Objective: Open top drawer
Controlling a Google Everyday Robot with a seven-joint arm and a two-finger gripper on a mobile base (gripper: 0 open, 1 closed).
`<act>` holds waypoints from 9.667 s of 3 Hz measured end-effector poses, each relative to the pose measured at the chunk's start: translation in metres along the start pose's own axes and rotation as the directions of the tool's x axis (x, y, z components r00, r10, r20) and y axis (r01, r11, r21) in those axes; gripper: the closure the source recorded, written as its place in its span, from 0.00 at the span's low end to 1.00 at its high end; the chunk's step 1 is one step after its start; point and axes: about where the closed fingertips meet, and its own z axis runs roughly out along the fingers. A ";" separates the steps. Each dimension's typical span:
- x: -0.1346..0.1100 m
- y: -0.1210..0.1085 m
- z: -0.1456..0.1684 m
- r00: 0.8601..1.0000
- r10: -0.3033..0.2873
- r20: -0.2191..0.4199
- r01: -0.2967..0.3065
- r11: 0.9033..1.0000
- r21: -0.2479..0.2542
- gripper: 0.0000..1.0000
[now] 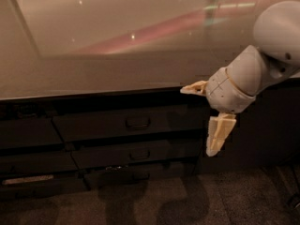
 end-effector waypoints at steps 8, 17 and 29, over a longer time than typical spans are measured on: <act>0.029 -0.013 0.029 0.917 0.095 -0.388 -0.071 0.994 0.078 0.00; 0.099 -0.079 0.147 0.941 0.005 -0.339 -0.042 0.994 -0.101 0.00; 0.156 -0.078 0.168 0.859 -0.069 -0.508 0.039 0.997 -0.070 0.88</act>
Offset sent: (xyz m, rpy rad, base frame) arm 0.0072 -0.0067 -0.0142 0.0216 0.0422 0.0067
